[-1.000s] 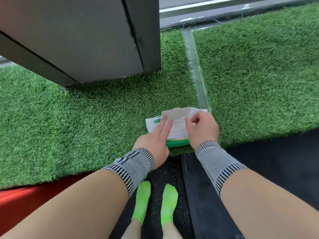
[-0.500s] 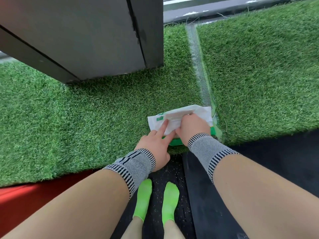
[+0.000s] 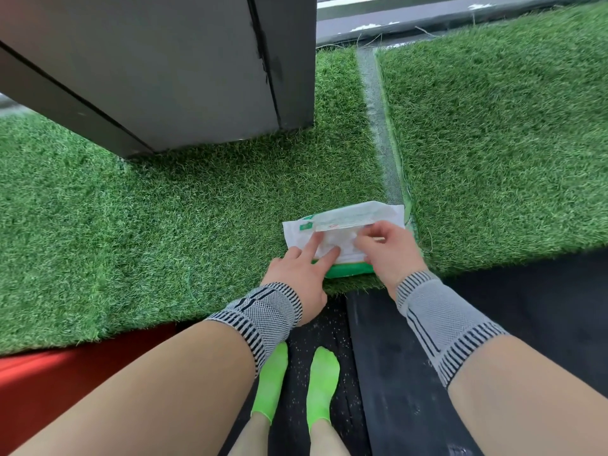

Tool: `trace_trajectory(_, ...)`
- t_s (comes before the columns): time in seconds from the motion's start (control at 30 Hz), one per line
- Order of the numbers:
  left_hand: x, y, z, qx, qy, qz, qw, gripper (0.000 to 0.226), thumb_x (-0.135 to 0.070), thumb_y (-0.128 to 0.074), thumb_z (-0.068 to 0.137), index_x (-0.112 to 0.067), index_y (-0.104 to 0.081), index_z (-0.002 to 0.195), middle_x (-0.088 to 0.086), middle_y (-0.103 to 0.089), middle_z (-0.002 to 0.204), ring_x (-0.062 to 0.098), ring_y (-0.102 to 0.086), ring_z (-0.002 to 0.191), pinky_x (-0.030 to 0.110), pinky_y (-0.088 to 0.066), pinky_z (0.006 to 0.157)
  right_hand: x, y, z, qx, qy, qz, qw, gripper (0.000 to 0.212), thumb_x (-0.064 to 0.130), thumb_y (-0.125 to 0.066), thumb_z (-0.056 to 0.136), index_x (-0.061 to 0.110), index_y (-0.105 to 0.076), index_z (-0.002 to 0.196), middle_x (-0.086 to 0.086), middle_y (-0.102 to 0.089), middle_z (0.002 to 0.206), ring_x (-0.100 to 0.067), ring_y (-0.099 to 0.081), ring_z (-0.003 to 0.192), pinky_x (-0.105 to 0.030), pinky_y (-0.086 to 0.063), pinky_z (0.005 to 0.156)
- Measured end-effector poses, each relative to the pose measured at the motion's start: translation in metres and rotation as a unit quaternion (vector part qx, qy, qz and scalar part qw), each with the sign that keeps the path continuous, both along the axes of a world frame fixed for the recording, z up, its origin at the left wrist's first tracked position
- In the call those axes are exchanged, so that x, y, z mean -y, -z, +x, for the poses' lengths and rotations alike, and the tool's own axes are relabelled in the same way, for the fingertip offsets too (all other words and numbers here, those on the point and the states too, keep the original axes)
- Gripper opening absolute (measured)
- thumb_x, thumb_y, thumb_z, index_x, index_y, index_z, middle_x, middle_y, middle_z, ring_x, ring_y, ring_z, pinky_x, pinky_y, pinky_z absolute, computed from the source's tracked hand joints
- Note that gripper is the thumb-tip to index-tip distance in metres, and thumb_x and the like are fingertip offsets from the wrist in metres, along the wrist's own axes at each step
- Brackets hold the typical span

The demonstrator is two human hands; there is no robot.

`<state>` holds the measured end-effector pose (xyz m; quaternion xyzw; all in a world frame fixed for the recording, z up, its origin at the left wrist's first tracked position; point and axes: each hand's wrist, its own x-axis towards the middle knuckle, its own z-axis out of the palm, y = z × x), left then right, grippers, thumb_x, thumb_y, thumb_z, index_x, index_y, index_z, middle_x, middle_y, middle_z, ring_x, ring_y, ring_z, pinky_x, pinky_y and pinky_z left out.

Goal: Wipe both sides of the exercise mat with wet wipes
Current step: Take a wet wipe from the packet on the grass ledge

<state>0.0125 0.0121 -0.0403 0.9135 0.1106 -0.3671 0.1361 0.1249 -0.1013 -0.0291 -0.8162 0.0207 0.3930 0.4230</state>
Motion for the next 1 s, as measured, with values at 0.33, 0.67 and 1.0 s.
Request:
trace_trajectory(0.33,0.002,0.0,0.004,-0.023,-0.018,-0.004,1.0,0.078,-0.034,-0.048,0.095,-0.039,0.003,0.154,-0.001,0.026,0.16,0.027,-0.022,0.14,0.045,-0.035,0.108,0.0,-0.012,0.009,-0.009,0.209,0.088,0.974,0.011,0.008,-0.054,0.09,0.013,-0.06,0.083,0.0,-0.062,0.078,-0.017,-0.06,0.076,-0.033,-0.056,0.076)
trace_trajectory(0.67,0.004,-0.027,0.003,0.2,-0.266,0.025,0.943,0.041,-0.02,-0.052,0.089,-0.016,-0.044,0.129,0.004,-0.036,0.137,0.023,-0.044,0.122,0.037,-0.038,0.102,0.02,-0.029,0.033,-0.112,0.422,0.282,0.854,0.026,0.005,-0.045,0.095,0.003,-0.051,0.12,-0.008,-0.069,0.076,-0.024,-0.07,0.081,-0.037,-0.054,0.078)
trace_trajectory(1.0,0.019,-0.021,0.019,-0.049,-0.032,0.014,0.998,0.063,-0.033,-0.035,0.101,-0.026,-0.008,0.157,-0.009,0.004,0.164,0.024,0.012,0.151,0.063,-0.006,0.118,0.028,-0.049,0.015,-0.099,0.35,0.249,0.898,0.012,0.006,-0.049,0.095,0.011,-0.056,0.087,-0.007,-0.062,0.082,-0.018,-0.058,0.079,-0.035,-0.052,0.072)
